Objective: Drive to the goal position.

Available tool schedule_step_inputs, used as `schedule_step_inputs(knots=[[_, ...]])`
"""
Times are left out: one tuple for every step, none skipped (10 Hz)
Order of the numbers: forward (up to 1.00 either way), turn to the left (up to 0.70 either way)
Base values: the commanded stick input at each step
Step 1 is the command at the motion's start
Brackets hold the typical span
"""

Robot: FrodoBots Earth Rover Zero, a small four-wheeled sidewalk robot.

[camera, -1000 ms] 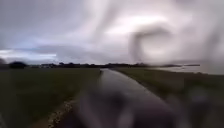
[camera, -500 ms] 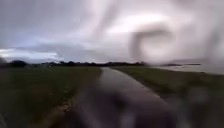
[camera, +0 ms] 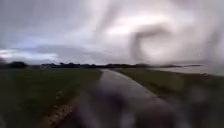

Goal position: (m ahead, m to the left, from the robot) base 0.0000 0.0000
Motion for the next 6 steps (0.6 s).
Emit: schedule_step_inputs(knots=[[0.7,0.0],[0.7,0.0],[0.7,0.0],[0.7,0.0],[0.7,0.0],[0.7,0.0]])
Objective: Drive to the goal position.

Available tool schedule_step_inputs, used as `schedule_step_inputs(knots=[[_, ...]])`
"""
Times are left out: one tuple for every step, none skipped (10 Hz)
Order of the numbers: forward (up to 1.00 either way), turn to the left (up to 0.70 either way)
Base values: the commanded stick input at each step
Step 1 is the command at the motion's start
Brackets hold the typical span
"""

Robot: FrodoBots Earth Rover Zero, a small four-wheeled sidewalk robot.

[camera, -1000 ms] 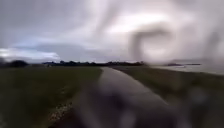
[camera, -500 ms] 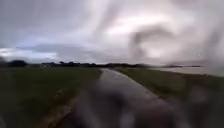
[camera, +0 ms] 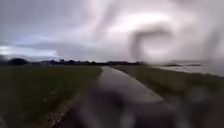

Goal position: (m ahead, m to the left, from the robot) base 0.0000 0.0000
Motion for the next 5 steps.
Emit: schedule_step_inputs(knots=[[0.7,0.0],[0.7,0.0],[0.7,0.0],[0.7,0.0],[0.7,0.0]])
